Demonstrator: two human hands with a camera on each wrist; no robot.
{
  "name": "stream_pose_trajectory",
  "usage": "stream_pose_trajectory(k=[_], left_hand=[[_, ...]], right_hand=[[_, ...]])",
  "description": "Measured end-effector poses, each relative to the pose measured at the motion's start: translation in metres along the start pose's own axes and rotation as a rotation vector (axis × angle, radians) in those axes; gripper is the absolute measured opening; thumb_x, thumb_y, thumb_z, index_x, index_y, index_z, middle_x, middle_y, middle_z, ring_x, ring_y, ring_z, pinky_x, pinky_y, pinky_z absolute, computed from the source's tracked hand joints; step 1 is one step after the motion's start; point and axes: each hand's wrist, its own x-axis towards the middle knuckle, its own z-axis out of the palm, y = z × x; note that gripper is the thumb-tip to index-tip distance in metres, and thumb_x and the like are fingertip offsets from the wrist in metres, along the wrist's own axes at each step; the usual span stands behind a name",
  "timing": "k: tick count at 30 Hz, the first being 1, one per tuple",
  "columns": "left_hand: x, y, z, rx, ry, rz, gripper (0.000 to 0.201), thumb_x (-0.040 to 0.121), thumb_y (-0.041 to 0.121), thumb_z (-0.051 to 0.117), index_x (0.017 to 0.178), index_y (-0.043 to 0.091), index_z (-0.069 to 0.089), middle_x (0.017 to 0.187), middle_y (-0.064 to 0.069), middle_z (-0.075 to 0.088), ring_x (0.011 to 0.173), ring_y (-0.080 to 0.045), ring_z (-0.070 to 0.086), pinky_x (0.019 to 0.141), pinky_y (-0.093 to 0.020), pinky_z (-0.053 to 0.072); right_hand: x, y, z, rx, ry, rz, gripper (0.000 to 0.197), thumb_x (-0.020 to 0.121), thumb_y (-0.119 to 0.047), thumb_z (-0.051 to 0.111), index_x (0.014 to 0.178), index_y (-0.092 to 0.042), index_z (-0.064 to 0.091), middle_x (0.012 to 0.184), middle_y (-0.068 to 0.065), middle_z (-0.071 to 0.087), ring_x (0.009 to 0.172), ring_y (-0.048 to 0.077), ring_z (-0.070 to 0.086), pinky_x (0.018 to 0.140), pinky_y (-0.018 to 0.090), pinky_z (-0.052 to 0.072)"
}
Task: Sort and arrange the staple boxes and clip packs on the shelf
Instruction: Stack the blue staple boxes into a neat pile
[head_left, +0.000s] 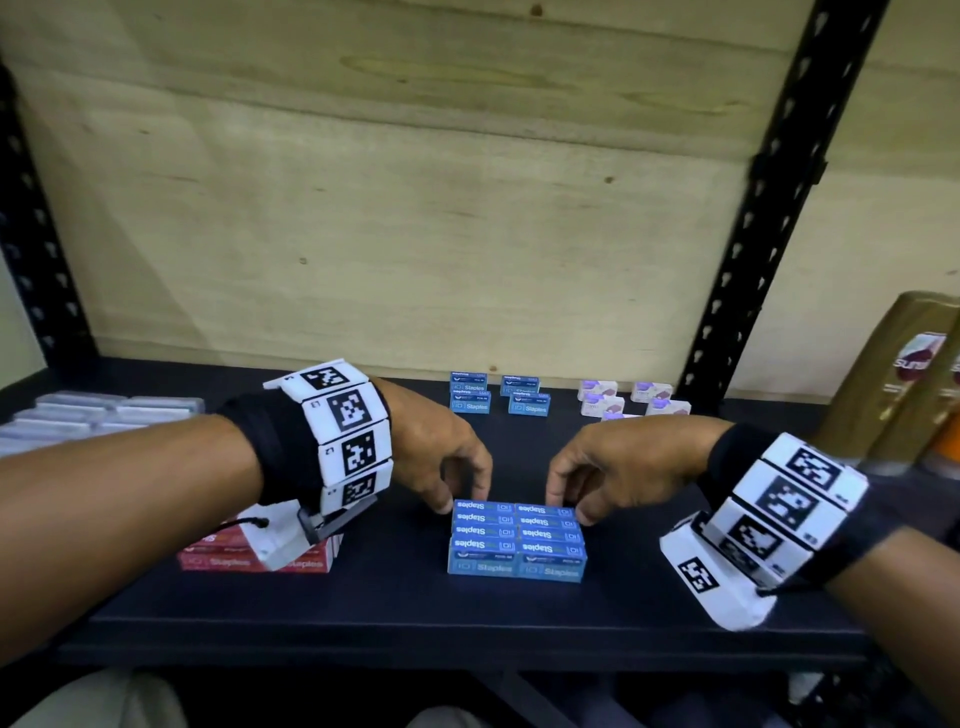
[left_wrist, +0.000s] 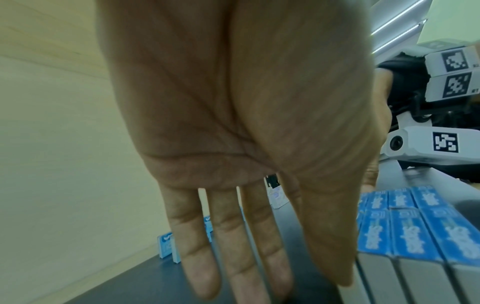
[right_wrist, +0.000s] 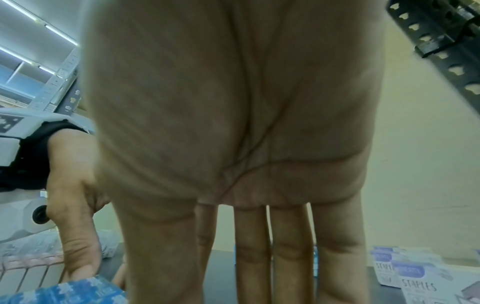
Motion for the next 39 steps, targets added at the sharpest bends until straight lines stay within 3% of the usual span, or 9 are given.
stream_pose_trajectory(k=[3,7,14,18,21,25,29,32,39], left_hand=[[0.002,0.000,-0.001,0.007,0.007,-0.007,0.030,0.092,0.019,0.065,0.120,0.030,0.061,0.111,0.008,0.069,0.093,-0.006,0.062,0.077,-0.017,0.045],[0.005,-0.005,-0.007,0.014,0.067,-0.066,0.031,0.091,0.021,0.066,0.121,0.028,0.061,0.112,0.008,0.067,0.089,-0.005,0.059,0.072,-0.012,0.043],[0.022,-0.021,-0.032,0.081,0.276,-0.181,0.021,0.090,0.034,0.066,0.110,0.029,0.063,0.095,0.015,0.061,0.091,-0.010,0.059,0.083,-0.027,0.046],[0.037,-0.037,-0.047,0.177,0.391,-0.223,0.020,0.091,0.037,0.063,0.110,0.032,0.061,0.098,0.012,0.061,0.092,-0.015,0.060,0.078,-0.031,0.048],[0.050,-0.049,-0.055,0.260,0.452,-0.241,0.020,0.091,0.040,0.060,0.110,0.033,0.061,0.100,0.011,0.062,0.091,-0.017,0.060,0.068,-0.029,0.043],[0.070,-0.068,-0.067,0.245,0.422,-0.270,0.023,0.091,0.042,0.060,0.112,0.032,0.061,0.097,0.010,0.060,0.091,-0.017,0.060,0.066,-0.028,0.041],[0.085,-0.080,-0.068,0.166,0.366,-0.275,0.029,0.089,0.045,0.064,0.114,0.029,0.062,0.096,0.011,0.060,0.092,-0.016,0.060,0.072,-0.029,0.044],[0.092,-0.083,-0.067,0.085,0.299,-0.251,0.031,0.087,0.040,0.069,0.115,0.025,0.063,0.091,0.012,0.058,0.092,-0.015,0.060,0.082,-0.029,0.049],[0.091,-0.072,-0.067,0.064,0.246,-0.237,0.029,0.086,0.022,0.074,0.113,0.017,0.066,0.092,0.007,0.063,0.090,-0.015,0.060,0.082,-0.029,0.050]], right_hand=[[0.001,0.002,-0.001,-0.014,0.000,0.018,0.025,0.092,-0.014,0.066,0.111,-0.029,0.069,0.105,-0.009,0.074,0.099,0.007,0.067,0.094,0.026,0.051],[0.004,0.006,-0.010,-0.042,0.033,0.071,0.023,0.092,-0.020,0.066,0.112,-0.031,0.068,0.099,-0.016,0.071,0.086,-0.001,0.062,0.078,0.015,0.044],[0.033,0.021,-0.042,-0.057,0.220,0.110,0.015,0.090,-0.029,0.070,0.105,-0.029,0.068,0.089,-0.017,0.066,0.065,-0.009,0.055,0.060,0.008,0.038],[0.060,0.033,-0.060,-0.112,0.335,0.164,0.012,0.089,-0.035,0.068,0.101,-0.032,0.067,0.098,-0.014,0.066,0.085,0.007,0.060,0.078,0.024,0.044],[0.078,0.040,-0.068,-0.148,0.354,0.202,0.017,0.092,-0.033,0.065,0.108,-0.029,0.064,0.108,-0.007,0.066,0.094,0.014,0.060,0.079,0.026,0.045],[0.101,0.047,-0.077,-0.186,0.326,0.227,0.026,0.091,-0.032,0.068,0.116,-0.025,0.062,0.113,-0.002,0.066,0.099,0.019,0.061,0.082,0.028,0.047],[0.118,0.051,-0.078,-0.175,0.265,0.253,0.030,0.086,-0.031,0.074,0.113,-0.025,0.063,0.112,-0.002,0.065,0.099,0.019,0.060,0.085,0.030,0.049],[0.124,0.051,-0.076,-0.182,0.234,0.249,0.030,0.085,-0.027,0.075,0.113,-0.024,0.064,0.102,-0.005,0.060,0.092,0.018,0.056,0.077,0.027,0.042],[0.114,0.044,-0.070,-0.174,0.234,0.212,0.021,0.087,-0.023,0.073,0.107,-0.021,0.064,0.094,-0.007,0.059,0.088,0.015,0.056,0.076,0.026,0.042]])
